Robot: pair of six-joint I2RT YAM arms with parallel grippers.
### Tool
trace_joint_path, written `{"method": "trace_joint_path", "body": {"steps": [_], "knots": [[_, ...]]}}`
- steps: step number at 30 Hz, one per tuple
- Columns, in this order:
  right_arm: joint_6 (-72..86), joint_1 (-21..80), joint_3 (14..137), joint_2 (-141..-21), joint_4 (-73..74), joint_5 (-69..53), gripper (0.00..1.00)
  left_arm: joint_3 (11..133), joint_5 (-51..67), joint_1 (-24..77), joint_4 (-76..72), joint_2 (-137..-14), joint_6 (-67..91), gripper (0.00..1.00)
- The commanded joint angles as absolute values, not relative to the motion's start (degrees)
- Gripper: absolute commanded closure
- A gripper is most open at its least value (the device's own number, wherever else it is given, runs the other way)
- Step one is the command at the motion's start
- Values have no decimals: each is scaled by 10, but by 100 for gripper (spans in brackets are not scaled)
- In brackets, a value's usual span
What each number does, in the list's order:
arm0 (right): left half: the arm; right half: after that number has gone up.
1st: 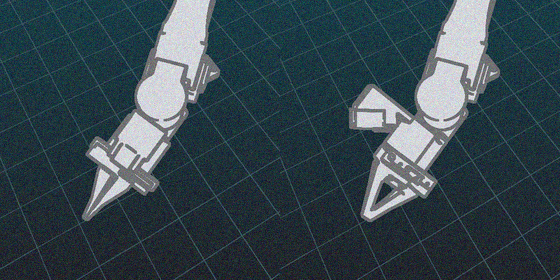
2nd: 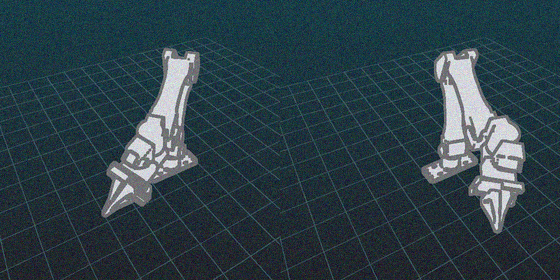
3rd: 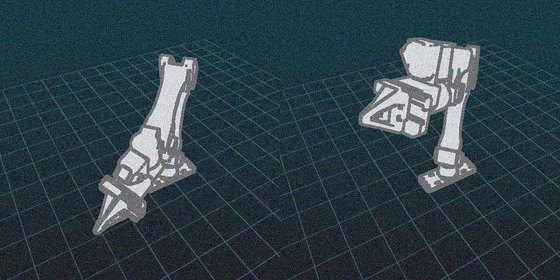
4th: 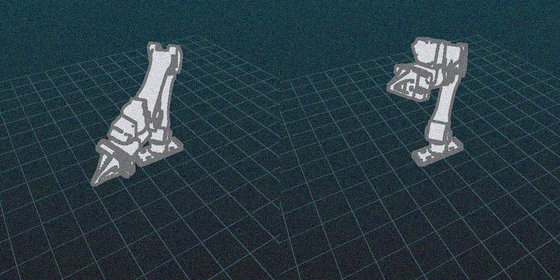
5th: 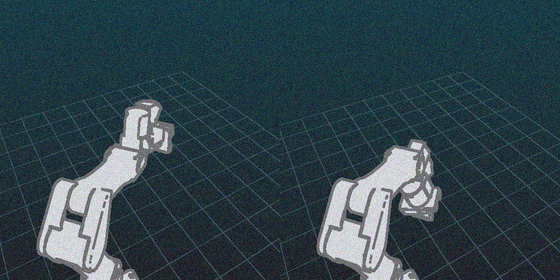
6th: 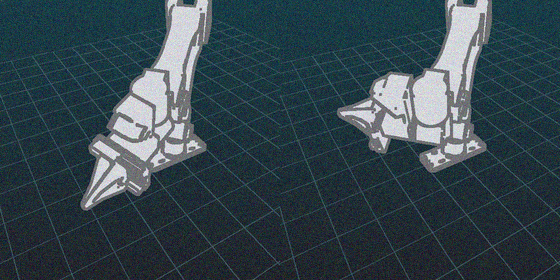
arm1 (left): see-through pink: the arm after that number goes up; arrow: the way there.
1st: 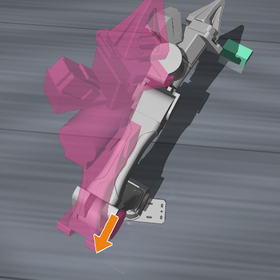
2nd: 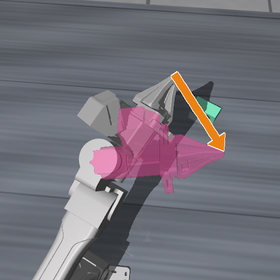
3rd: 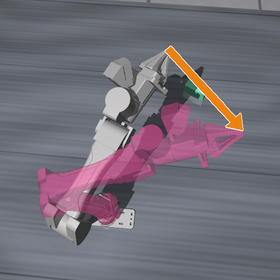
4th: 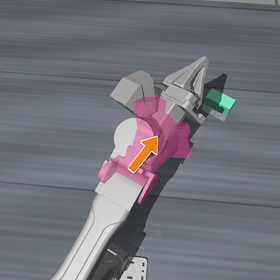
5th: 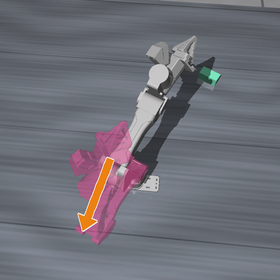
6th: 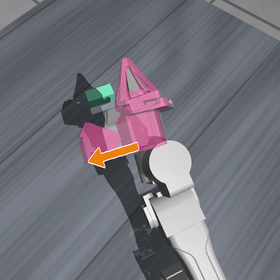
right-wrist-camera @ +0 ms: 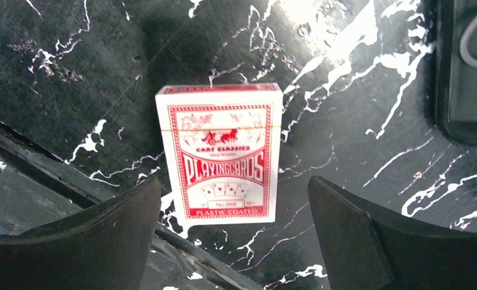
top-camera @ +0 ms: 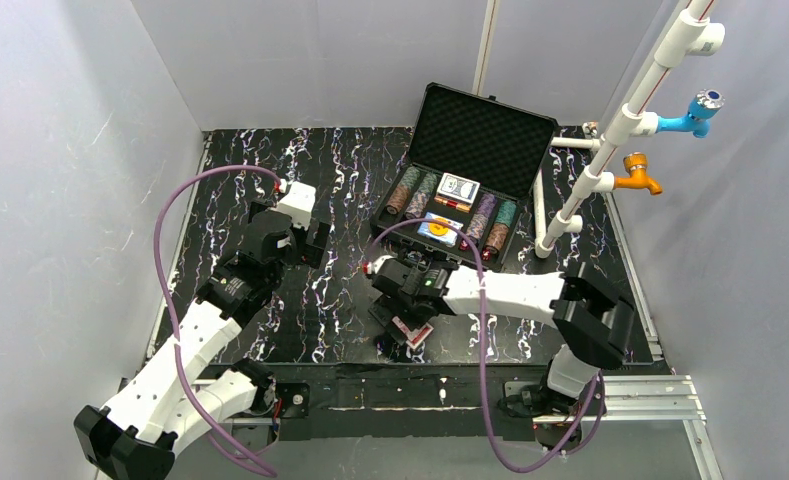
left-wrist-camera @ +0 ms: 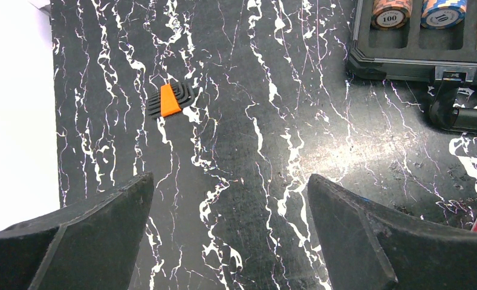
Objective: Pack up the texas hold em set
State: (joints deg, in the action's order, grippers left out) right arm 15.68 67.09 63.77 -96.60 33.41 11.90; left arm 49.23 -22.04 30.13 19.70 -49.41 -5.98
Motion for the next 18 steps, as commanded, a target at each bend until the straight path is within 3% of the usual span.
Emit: {"method": "trace_joint_path", "body": {"steps": [1, 18], "knots": [[205, 670, 586, -909, 273, 144, 2, 496, -225, 303, 195, -495, -63, 1], [189, 670, 547, -924, 185, 122, 8, 496, -225, 303, 197, -498, -64, 1]]}}
